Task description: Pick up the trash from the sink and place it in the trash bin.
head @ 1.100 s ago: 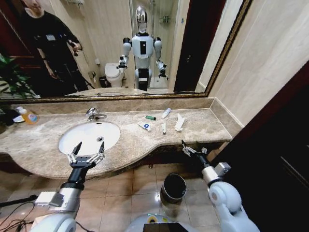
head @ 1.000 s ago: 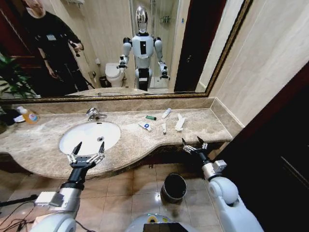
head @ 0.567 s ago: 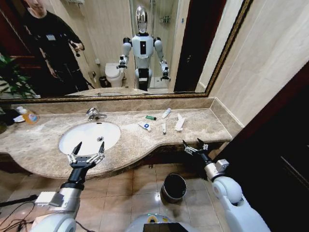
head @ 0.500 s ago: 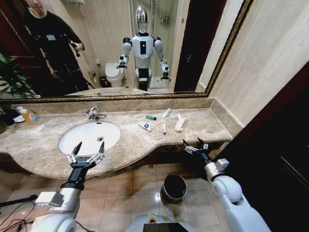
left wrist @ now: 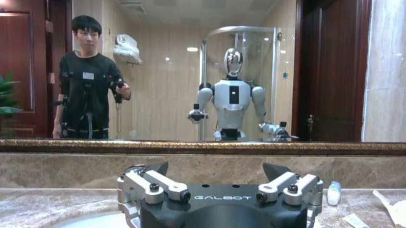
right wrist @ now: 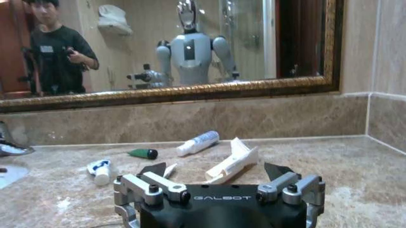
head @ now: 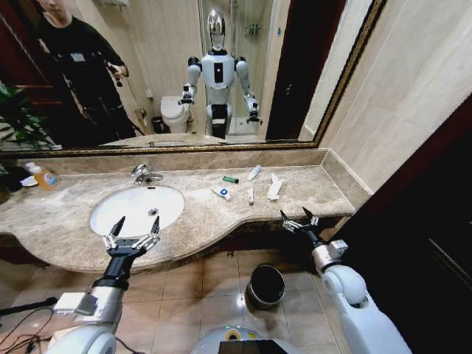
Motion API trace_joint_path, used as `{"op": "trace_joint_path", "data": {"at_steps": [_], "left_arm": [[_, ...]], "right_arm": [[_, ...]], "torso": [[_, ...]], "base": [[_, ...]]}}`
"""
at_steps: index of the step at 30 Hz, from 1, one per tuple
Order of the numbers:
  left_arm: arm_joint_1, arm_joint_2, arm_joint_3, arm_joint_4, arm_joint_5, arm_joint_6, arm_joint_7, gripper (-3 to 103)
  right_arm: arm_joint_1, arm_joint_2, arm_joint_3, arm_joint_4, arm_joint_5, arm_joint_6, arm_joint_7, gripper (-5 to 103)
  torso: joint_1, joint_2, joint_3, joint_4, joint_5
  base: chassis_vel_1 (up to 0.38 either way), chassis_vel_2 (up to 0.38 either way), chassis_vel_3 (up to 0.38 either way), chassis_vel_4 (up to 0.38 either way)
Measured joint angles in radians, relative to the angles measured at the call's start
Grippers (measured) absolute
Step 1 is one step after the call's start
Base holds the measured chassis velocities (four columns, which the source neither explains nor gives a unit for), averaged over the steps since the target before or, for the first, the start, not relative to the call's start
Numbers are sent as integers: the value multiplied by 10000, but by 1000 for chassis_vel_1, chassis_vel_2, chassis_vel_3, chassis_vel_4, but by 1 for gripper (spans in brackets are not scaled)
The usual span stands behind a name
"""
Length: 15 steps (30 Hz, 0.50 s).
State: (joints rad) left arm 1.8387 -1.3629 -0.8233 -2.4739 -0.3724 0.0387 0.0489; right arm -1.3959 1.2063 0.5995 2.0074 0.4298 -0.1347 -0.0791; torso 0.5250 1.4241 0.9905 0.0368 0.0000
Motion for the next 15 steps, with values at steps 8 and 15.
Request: {"op": "trace_joint_path", "data": {"at_steps": [8,15], "left_arm": [[0,0,0,0,0,0,0,100],[0,0,0,0,0,0,2,100]], "right_arm": [[860,-348,-209,-167,958,-1217,705,100],[1935,-510,-485,-1040,1479,-1295,1039,100]], "torso": [[0,2,0,0,-1],[0,2,0,0,1]], "base": [[0,0,0,0],[0,0,0,0]]}}
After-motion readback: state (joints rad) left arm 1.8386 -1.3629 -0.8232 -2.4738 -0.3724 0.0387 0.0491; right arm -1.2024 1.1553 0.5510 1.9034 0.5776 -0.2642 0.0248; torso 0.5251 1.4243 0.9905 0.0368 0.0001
